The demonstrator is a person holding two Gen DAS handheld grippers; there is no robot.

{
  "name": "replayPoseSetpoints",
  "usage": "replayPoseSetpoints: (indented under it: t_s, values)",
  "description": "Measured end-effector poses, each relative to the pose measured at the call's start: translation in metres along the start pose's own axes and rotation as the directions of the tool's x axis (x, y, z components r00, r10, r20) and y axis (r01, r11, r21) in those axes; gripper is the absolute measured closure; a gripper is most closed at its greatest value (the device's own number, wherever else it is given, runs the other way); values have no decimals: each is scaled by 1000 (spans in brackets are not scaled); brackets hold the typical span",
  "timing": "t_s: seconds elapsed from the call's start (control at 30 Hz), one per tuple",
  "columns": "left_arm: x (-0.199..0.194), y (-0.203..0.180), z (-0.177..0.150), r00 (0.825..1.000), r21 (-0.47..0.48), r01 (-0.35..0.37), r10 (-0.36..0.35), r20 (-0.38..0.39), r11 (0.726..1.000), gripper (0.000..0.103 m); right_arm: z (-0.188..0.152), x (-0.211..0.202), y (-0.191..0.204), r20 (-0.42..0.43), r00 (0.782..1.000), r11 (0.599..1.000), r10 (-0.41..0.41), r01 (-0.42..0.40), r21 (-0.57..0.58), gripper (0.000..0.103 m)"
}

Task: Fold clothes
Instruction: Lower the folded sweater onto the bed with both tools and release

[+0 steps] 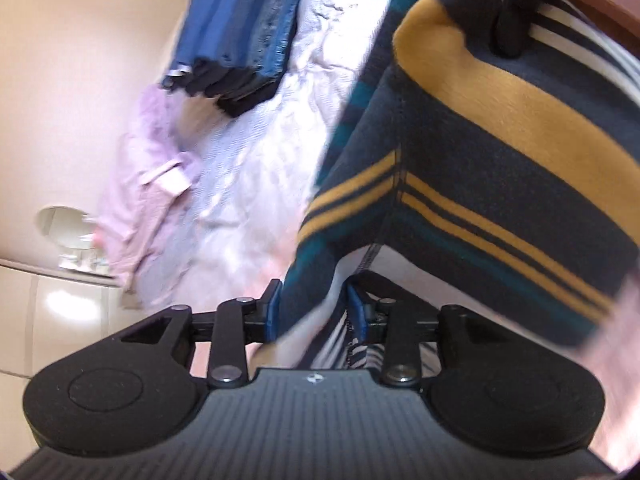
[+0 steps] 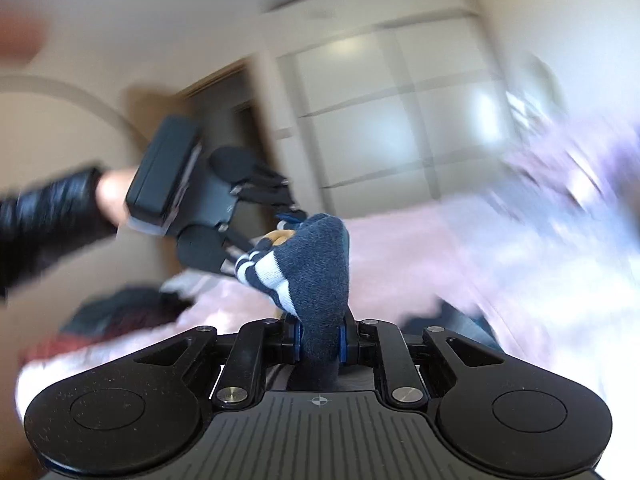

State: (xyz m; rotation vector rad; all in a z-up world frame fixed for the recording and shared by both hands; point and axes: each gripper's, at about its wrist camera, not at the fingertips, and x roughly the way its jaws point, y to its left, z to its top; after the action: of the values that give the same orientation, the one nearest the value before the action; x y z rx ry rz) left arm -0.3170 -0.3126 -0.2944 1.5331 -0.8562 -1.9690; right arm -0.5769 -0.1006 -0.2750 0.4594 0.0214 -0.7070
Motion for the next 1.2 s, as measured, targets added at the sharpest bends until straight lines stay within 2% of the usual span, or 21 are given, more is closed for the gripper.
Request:
replayPoseSetpoints:
  t_s: [0.03, 0.1, 0.17, 0.23, 0.3, 0.37, 0.43, 0.53, 0.6, 0.63, 0.67, 0.7, 0.73, 0.77, 0.83, 0.87, 0.9, 1.0, 1.1, 1.2]
  values:
    - [26, -1, 7, 1000, -16, 20, -20, 2, 1000, 69, -6, -1, -23, -7, 1000, 996, -25, 26, 90, 88]
    - [71, -11, 6, 999, -52, 47, -49, -19, 997, 65, -25, -2, -64, -53, 996, 962, -73, 84, 259, 87]
    - [83, -18, 1, 998, -95, 57, -58, -8, 994, 65, -43, -4, -95, -110, 988, 919, -107, 140, 368, 87]
    - [94, -25, -4, 998, -136, 67, -67, 5, 988, 63, -49, -14, -106, -106, 990, 899, -96, 132, 419, 86]
    - [79, -20, -23, 997, -254, 75, -71, 26, 964, 57, -45, -19, -107, -88, 991, 893, -96, 125, 432, 73]
    - [65, -7, -44, 996, -387, 88, -78, 42, 918, 55, -45, -20, -101, -67, 992, 882, -107, 126, 455, 49]
    - [49, 3, -63, 995, -506, 104, -92, 49, 856, 55, -46, -24, -98, -48, 993, 868, -110, 119, 482, 47]
    - [42, 11, -85, 989, -661, 146, -125, 79, 737, 55, -42, -15, -91, -15, 995, 856, -103, 97, 508, 47]
    - [43, 13, -97, 983, -746, 178, -148, 108, 641, 56, -42, -9, -91, -3, 992, 840, -124, 106, 532, 47]
    - [44, 17, -104, 975, -797, 217, -170, 145, 564, 56, -43, -6, -94, 1, 991, 824, -135, 112, 556, 49]
    - [52, 21, -108, 963, -832, 259, -198, 183, 490, 57, -43, -5, -96, 4, 990, 806, -141, 112, 581, 72]
    - [60, 24, -111, 949, -860, 300, -224, 223, 412, 59, -43, -5, -98, 5, 989, 792, -145, 113, 599, 81]
    - [67, 25, -112, 943, -870, 312, -233, 236, 382, 60, -42, -5, -98, 4, 989, 788, -149, 116, 605, 82]
    - [73, 26, -112, 938, -878, 323, -241, 249, 354, 68, -40, -5, -97, 0, 988, 790, -153, 122, 601, 82]
    - [76, 24, -110, 932, -872, 338, -252, 259, 354, 78, -35, -7, -91, -19, 986, 820, -163, 146, 553, 83]
    - [72, 23, -110, 933, -868, 338, -249, 259, 364, 91, -33, -8, -90, -29, 985, 831, -169, 158, 534, 83]
    - [68, 22, -110, 935, -864, 336, -245, 258, 374, 96, -32, -10, -90, -36, 985, 833, -171, 164, 528, 83]
    - [57, 18, -109, 938, -852, 332, -233, 255, 404, 99, -35, -13, -92, -46, 984, 825, -174, 171, 539, 84]
    - [46, 14, -108, 942, -839, 328, -221, 253, 434, 100, -36, -18, -85, -28, 988, 815, -150, 139, 563, 85]
    - [35, 11, -107, 945, -825, 322, -209, 251, 464, 100, -32, -18, -74, -31, 990, 843, -135, 132, 521, 85]
